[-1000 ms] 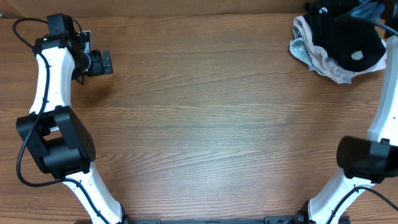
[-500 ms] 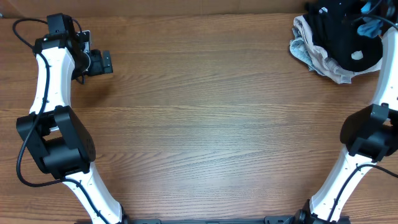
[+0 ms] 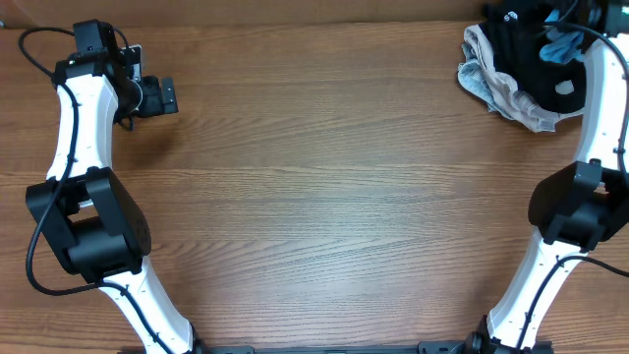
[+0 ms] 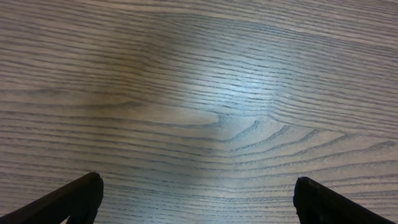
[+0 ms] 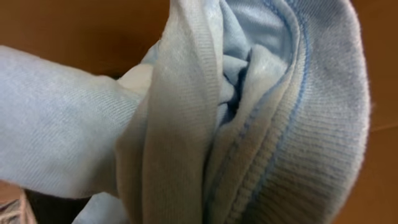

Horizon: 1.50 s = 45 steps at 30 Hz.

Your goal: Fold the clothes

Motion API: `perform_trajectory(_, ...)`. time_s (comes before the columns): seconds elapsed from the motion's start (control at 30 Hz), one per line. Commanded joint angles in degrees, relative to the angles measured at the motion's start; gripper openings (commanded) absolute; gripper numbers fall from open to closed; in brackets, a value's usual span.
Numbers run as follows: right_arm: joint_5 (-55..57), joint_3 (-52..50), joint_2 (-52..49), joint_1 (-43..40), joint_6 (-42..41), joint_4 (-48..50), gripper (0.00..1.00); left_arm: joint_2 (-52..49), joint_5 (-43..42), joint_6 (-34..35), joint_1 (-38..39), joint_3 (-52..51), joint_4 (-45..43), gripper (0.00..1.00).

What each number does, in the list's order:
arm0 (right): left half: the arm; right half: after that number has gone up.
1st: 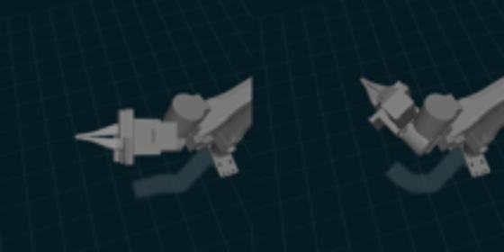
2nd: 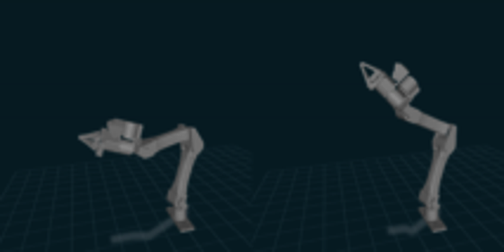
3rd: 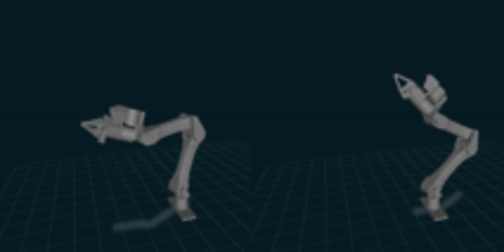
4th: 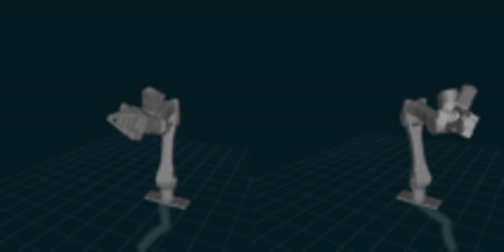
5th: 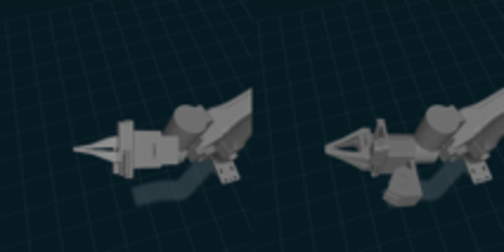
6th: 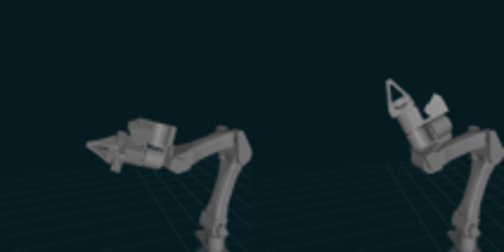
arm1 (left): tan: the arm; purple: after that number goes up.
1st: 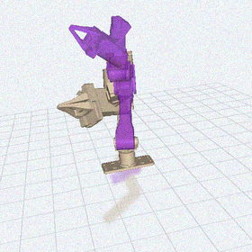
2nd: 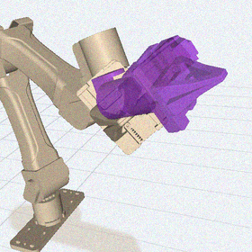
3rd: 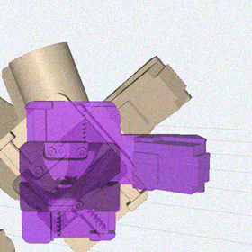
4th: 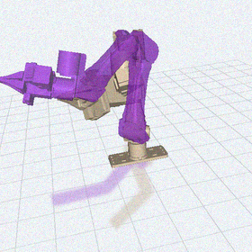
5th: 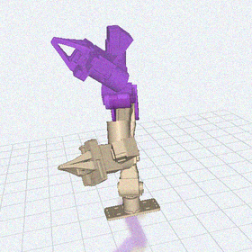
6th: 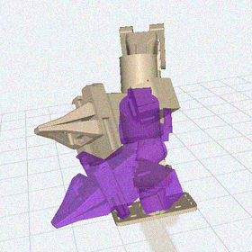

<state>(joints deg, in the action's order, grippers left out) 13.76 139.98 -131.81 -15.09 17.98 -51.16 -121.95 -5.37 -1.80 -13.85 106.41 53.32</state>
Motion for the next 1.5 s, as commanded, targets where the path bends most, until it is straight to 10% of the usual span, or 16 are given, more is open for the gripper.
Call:
perform_trajectory(0.0,-0.24,1.42,-0.09,2.29,-1.09,-2.27,0.04,-0.31,-0.66,0.55,0.42,-0.31,-0.17,1.00)
perform_trajectory(0.07,-1.49,1.36,-0.50,3.10,-1.09,-4.28,0.15,-0.31,-0.68,0.55,0.42,-0.31,-0.24,1.00)
perform_trajectory(0.17,-2.49,1.36,-0.68,4.15,-1.73,-5.07,0.91,-0.31,-0.68,0.55,0.42,-0.31,-0.20,1.00)
perform_trajectory(0.2,-2.99,1.36,-0.66,4.46,-1.84,-5.05,1.00,-0.31,-0.70,0.57,0.42,-0.31,-0.22,1.00)
perform_trajectory(0.67,-17.14,1.53,13.79,7.76,-13.75,-3.98,1.00,-0.31,-0.61,0.55,0.42,-0.31,-0.22,1.00)
perform_trajectory(1.47,-25.42,1.53,43.34,8.02,-13.75,-33.42,1.00,-0.31,-0.44,0.55,0.42,-0.31,-0.24,1.00)
